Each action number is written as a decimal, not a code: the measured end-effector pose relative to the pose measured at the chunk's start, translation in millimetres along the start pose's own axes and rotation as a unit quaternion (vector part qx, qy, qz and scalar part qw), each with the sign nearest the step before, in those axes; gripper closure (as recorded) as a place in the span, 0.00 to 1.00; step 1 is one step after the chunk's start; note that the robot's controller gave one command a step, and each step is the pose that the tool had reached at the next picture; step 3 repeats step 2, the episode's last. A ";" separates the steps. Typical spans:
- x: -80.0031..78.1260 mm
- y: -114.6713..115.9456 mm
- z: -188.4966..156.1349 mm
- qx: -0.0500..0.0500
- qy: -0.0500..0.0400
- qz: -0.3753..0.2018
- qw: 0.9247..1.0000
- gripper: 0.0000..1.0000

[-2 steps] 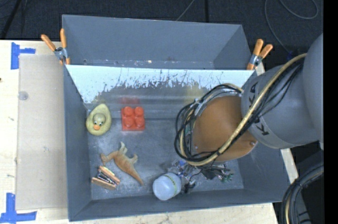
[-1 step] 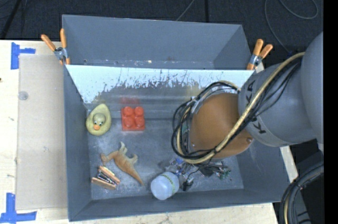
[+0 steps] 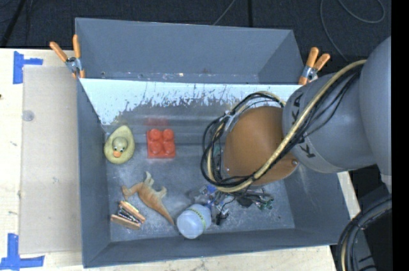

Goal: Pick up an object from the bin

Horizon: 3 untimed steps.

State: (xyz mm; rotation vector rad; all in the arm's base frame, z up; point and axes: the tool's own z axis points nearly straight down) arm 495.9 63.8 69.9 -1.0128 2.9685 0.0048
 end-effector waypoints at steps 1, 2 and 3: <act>-15.9 -4.8 0.8 -0.001 0.002 -0.004 1.000 1.00; -4.8 -7.2 -173.5 0.002 -0.003 -0.024 1.000 1.00; -4.8 -7.2 -173.5 0.002 -0.003 -0.024 1.000 1.00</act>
Offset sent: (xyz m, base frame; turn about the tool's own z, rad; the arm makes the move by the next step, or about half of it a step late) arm 0.0060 -0.0041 0.1712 -0.0516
